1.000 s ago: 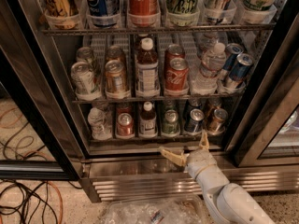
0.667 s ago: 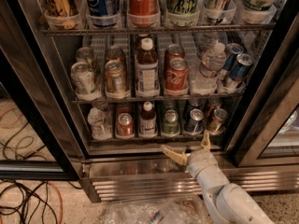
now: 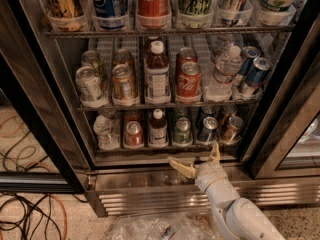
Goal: Pick green can from bottom shelf of fridge
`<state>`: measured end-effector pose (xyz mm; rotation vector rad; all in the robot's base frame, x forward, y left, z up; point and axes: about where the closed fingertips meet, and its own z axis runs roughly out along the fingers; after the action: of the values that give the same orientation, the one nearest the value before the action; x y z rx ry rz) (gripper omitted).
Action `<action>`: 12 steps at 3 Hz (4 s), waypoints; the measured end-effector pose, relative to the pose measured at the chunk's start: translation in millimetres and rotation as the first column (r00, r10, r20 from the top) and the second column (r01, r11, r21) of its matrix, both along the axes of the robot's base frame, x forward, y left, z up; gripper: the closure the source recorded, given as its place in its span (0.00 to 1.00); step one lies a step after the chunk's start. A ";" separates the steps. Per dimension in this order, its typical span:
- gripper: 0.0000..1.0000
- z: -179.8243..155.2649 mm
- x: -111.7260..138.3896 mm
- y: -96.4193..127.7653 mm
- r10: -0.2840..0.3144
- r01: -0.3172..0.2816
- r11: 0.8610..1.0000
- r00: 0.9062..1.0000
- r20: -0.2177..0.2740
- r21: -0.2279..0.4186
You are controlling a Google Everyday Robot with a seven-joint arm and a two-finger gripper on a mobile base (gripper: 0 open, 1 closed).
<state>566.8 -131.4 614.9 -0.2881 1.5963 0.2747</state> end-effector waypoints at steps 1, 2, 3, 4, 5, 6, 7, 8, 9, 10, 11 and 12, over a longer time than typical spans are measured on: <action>0.00 -6.0 -3.9 17.0 -0.001 -0.001 0.999 0.999 0.041 0.034; 0.00 -11.3 -3.5 30.1 -0.012 0.007 0.998 0.997 0.082 0.061; 0.01 -11.2 -3.5 30.2 -0.012 0.007 0.998 0.997 0.082 0.061; 0.23 -11.2 -3.5 30.2 -0.012 0.007 0.998 0.997 0.082 0.061; 0.46 -11.2 -3.5 30.2 -0.012 0.007 0.998 0.997 0.082 0.061; 0.55 -11.2 -3.5 30.2 -0.012 0.007 0.998 0.997 0.082 0.061; 0.39 -11.2 -3.5 30.2 -0.012 0.007 0.998 0.997 0.082 0.061; 0.30 -11.2 -3.5 30.2 -0.012 0.007 0.998 0.997 0.082 0.061; 0.31 -11.3 -3.1 30.3 -0.013 0.009 0.998 0.997 0.082 0.059; 0.31 -11.7 3.3 27.5 -0.023 0.019 0.999 0.996 0.088 0.045; 0.31 -9.2 16.2 21.2 -0.035 0.034 0.999 0.994 0.103 0.015; 0.32 -7.6 29.8 15.5 -0.046 0.046 0.999 0.993 0.108 0.001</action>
Offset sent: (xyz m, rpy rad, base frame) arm -0.0035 0.0425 -0.0133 0.0819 -0.1322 -0.0209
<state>596.6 -115.8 607.3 -0.2625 1.4941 0.2190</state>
